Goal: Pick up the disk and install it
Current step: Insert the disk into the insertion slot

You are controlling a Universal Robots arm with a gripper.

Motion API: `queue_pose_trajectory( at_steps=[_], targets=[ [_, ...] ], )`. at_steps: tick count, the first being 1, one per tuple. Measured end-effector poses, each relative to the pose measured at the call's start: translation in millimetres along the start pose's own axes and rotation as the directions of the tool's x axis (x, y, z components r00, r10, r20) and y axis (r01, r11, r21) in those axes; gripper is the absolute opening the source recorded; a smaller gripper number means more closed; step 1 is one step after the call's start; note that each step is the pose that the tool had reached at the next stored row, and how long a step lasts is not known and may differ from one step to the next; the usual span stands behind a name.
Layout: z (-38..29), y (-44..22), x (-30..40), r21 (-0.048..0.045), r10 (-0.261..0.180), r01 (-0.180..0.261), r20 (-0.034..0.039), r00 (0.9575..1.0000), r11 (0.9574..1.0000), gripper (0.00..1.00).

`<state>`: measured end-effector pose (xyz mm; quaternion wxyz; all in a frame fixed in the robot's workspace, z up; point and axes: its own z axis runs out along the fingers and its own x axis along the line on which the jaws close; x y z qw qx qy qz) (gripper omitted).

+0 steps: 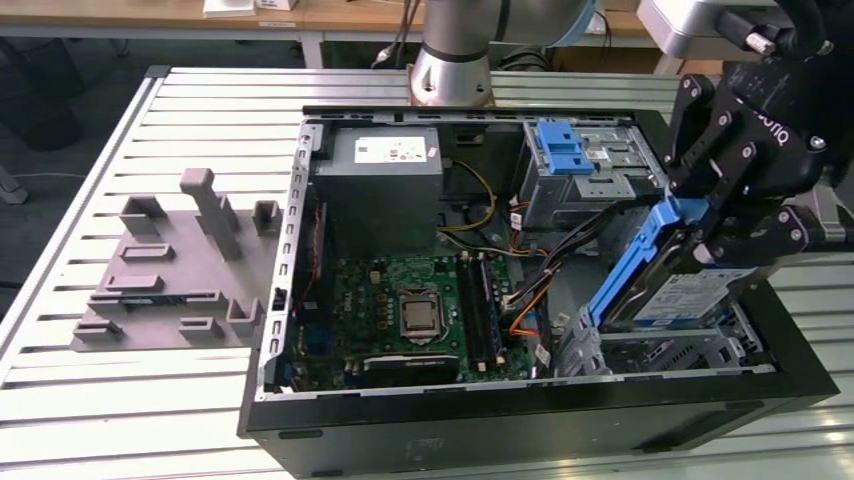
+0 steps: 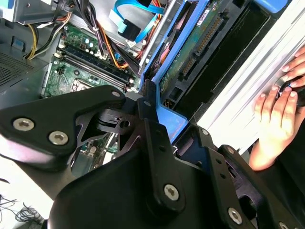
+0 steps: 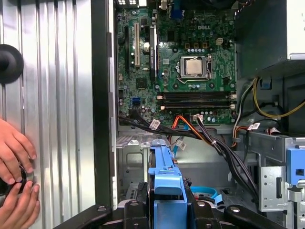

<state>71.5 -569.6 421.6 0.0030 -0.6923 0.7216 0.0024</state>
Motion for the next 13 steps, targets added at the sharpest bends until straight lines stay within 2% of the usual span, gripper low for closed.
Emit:
queue_pose_trajectory(
  at_steps=[13],
  targets=[
    [10.5, 0.0, 0.1, 0.0001, 0.000, 0.000, -0.0017, 1.0000, 1.0000, 0.37]
  ],
)
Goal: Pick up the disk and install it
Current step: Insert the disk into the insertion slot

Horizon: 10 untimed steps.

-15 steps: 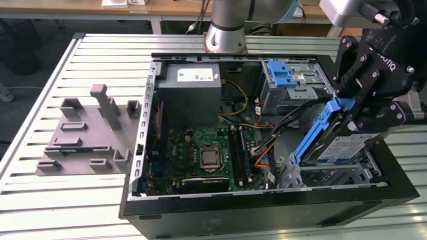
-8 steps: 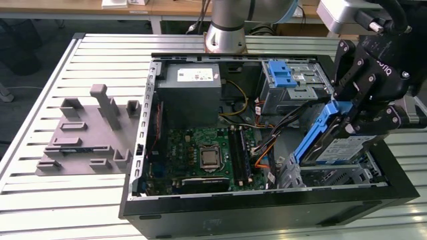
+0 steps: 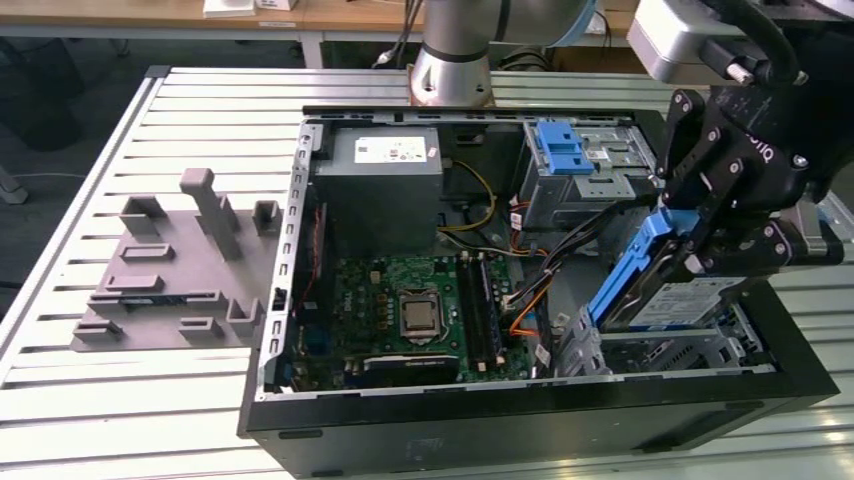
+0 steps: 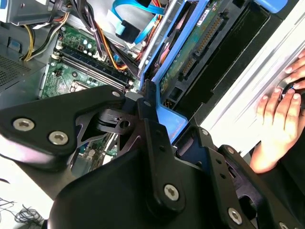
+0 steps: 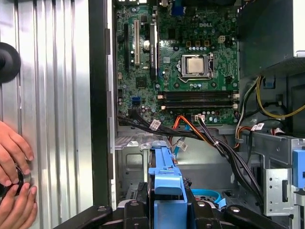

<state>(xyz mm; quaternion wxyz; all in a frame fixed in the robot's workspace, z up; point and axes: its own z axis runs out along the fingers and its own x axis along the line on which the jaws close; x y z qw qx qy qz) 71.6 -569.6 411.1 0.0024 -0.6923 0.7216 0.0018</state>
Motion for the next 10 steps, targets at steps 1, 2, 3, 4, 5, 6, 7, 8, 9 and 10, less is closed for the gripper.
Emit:
queue_pose_trajectory(
  at_steps=[1, 2, 3, 4, 5, 6, 7, 8, 9, 10],
  targets=[
    [0.7, 0.0, 0.0, 0.0000, 0.000, 0.000, -0.0003, 1.0000, 1.0000, 0.37],
    [1.4, 0.0, 0.0, 0.0000, 0.000, 0.000, -0.0005, 1.0000, 1.0000, 0.37],
    [2.0, 0.0, 0.0, 0.0000, 0.000, 0.000, -0.0006, 1.0000, 1.0000, 0.37],
    [2.2, 0.0, 0.0, 0.0000, 0.000, 0.000, -0.0009, 1.0000, 1.0000, 0.37],
    [2.2, 0.0, 0.0, 0.0000, 0.000, 0.000, -0.0011, 1.0000, 1.0000, 0.37],
    [2.5, 0.0, 0.0, 0.0001, 0.000, 0.000, -0.0010, 1.0000, 1.0000, 0.37],
    [2.7, 0.0, 0.0, 0.0000, 0.000, 0.000, -0.0010, 1.0000, 1.0000, 0.37],
    [2.8, 0.0, 0.0, 0.0000, 0.000, 0.000, -0.0010, 1.0000, 1.0000, 0.37],
    [2.9, 0.0, 0.0, 0.0000, 0.000, 0.000, -0.0009, 1.0000, 1.0000, 0.37],
    [3.2, 0.0, 0.0, 0.0001, 0.000, 0.000, -0.0008, 1.0000, 1.0000, 0.37]
  ],
)
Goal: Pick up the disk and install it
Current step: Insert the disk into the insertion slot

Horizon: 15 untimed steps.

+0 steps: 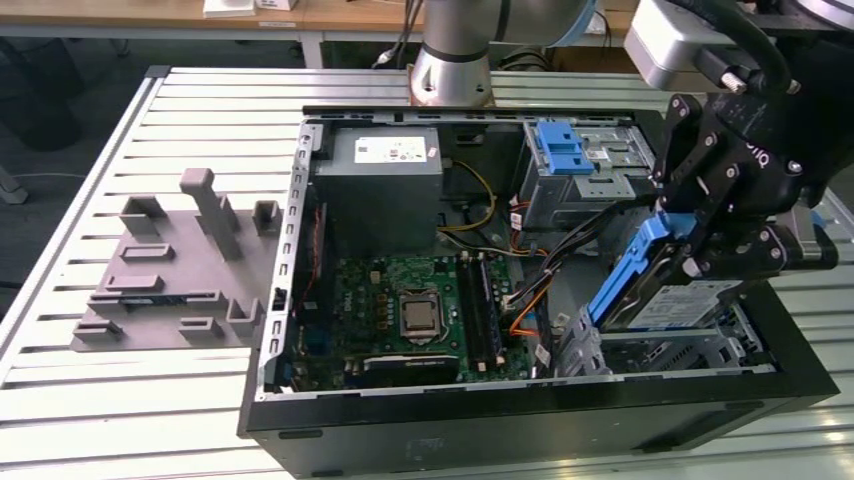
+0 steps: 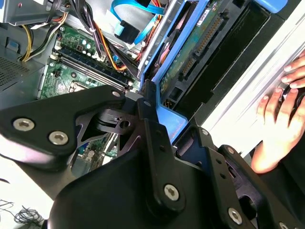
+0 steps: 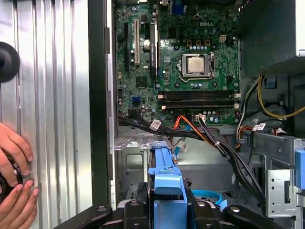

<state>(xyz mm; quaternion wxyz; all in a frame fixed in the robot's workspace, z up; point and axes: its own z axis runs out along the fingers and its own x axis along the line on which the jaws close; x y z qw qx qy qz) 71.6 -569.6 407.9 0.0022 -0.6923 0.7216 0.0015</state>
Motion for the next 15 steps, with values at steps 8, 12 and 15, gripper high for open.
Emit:
queue_pose_trajectory(
  at_steps=[8, 12, 15],
  targets=[
    [4.7, 0.0, 0.0, 0.0000, 0.000, 0.000, -0.0002, 1.0000, 1.0000, 0.37],
    [5.6, 0.0, 0.1, 0.0000, 0.000, 0.000, -0.0002, 1.0000, 1.0000, 0.37],
    [5.8, 0.0, 0.0, 0.0000, 0.000, 0.000, -0.0002, 1.0000, 1.0000, 0.37]
  ],
)
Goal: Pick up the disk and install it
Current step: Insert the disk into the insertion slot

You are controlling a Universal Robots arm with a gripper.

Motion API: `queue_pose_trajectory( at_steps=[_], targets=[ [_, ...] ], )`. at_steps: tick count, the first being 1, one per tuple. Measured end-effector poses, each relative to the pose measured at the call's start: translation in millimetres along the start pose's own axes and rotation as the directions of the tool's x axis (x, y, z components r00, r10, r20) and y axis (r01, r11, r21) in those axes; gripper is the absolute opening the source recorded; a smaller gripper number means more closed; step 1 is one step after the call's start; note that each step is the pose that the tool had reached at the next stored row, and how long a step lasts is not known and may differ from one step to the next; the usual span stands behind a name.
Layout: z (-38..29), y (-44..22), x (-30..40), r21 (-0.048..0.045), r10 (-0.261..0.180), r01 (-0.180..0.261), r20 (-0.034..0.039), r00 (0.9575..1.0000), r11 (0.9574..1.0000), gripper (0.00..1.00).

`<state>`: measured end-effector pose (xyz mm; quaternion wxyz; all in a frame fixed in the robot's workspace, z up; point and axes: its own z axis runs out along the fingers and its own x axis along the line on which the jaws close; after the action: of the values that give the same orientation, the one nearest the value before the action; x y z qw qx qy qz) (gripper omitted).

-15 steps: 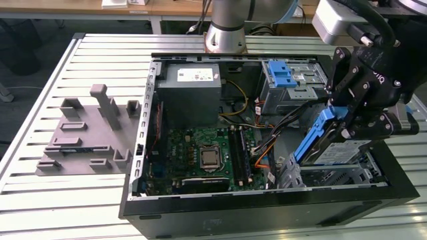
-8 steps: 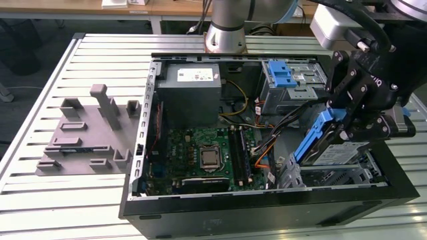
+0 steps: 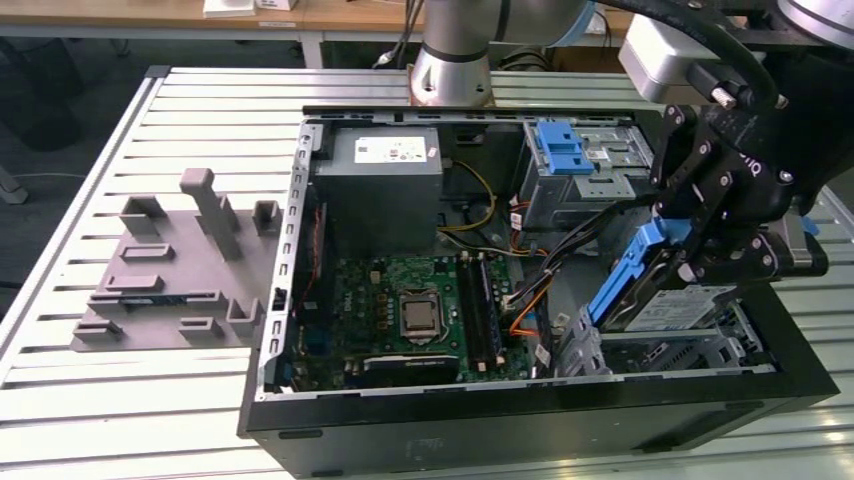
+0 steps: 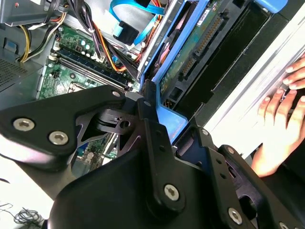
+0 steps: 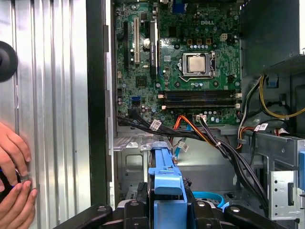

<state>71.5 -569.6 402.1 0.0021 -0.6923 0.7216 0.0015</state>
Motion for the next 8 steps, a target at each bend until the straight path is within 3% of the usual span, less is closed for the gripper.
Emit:
queue_pose_trajectory(
  at_steps=[8],
  targets=[
    [0.1, 0.0, 0.0, 0.0000, 0.000, 0.000, -0.0002, 1.0000, 1.0000, 0.38]
  ],
)
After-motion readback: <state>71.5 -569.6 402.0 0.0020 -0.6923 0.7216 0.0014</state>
